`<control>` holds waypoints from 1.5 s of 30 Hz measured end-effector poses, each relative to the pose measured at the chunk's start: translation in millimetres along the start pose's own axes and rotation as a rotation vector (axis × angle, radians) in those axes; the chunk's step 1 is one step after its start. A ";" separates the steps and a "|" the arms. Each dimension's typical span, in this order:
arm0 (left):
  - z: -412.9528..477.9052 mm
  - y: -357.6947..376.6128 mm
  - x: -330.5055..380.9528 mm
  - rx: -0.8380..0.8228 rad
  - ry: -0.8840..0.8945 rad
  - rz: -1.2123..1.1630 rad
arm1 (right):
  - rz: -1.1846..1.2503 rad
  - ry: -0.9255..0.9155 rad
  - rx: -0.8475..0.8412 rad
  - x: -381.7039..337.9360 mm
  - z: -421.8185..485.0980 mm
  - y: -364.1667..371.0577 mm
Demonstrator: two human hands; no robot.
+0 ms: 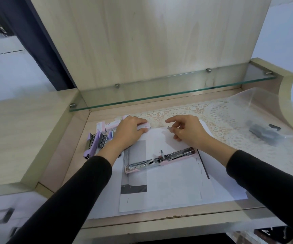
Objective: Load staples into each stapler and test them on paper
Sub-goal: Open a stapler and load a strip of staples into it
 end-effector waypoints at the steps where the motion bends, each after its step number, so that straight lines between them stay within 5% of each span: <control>1: -0.4 1.4 -1.0 0.001 0.000 0.001 | -0.004 0.008 0.002 1.1 0.4 -0.8; 10: -24.4 -16.4 24.4 0.091 0.034 -0.143 | 0.036 -0.036 -0.020 -4.0 -8.5 -12.0; 17: -73.4 -25.5 58.4 -0.082 0.025 -0.329 | -0.012 -0.045 -0.034 -10.5 -23.2 -24.5; 27: -103.1 -15.4 67.6 -0.051 0.086 -0.052 | -0.097 -0.088 -0.074 -10.0 -49.7 -34.6; 45: -120.4 -9.5 78.7 0.217 0.235 -0.088 | -0.232 -0.177 -0.041 -12.1 -77.6 -39.4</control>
Point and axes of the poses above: each hand's wrist, its own z-axis towards the middle knuckle, its own y-axis out of the palm, x = y × z, the point moved 6 cm from there along z, towards the middle knuckle, and after that the axes turned 6 degrees about x, right-handed, at the moved point
